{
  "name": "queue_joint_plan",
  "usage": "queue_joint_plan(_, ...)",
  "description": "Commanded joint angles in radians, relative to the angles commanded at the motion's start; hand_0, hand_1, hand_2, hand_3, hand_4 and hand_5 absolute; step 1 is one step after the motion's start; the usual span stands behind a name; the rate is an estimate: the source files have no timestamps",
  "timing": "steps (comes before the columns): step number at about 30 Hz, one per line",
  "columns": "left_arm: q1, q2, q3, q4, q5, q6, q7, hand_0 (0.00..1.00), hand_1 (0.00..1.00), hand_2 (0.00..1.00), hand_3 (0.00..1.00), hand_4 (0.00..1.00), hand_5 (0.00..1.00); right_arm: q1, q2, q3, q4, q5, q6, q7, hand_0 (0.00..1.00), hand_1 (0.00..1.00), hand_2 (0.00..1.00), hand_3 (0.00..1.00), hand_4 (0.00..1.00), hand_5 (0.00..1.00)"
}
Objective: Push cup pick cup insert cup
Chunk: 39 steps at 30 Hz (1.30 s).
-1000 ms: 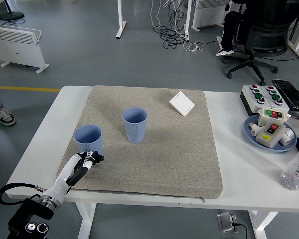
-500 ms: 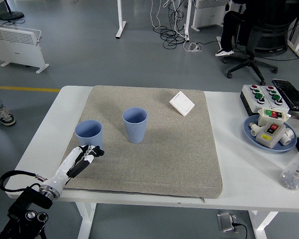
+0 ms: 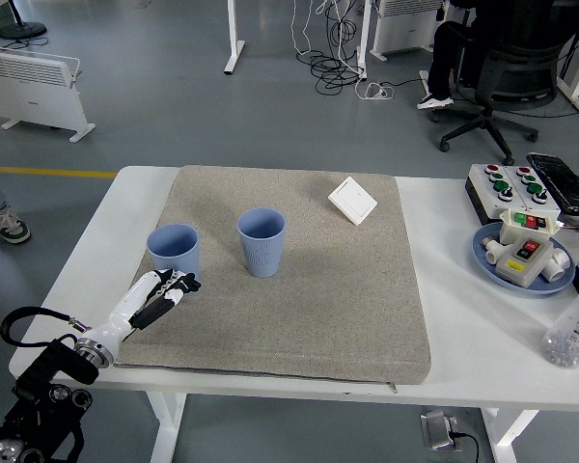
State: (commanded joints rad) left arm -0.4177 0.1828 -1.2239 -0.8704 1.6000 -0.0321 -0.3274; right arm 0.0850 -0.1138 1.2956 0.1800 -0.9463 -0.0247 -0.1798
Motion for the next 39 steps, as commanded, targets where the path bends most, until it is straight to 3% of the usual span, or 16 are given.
queue_joint_plan(10,-0.053,-0.007,0.018,0.078,0.010,0.002,-0.015,0.769,0.687,0.642,0.589,0.618,0.998,0.000,0.000,-0.007,0.000,0.001,0.001,0.000,0.755,0.630,0.650,0.561,0.078,0.470)
queue_joint_plan(39,-0.158,-0.035,0.014,0.213,0.033,0.009,-0.039,0.787,0.698,0.648,0.588,0.612,0.998,0.004,0.000,-0.016,0.000,0.000,0.001,-0.002,0.755,0.630,0.649,0.561,0.080,0.474)
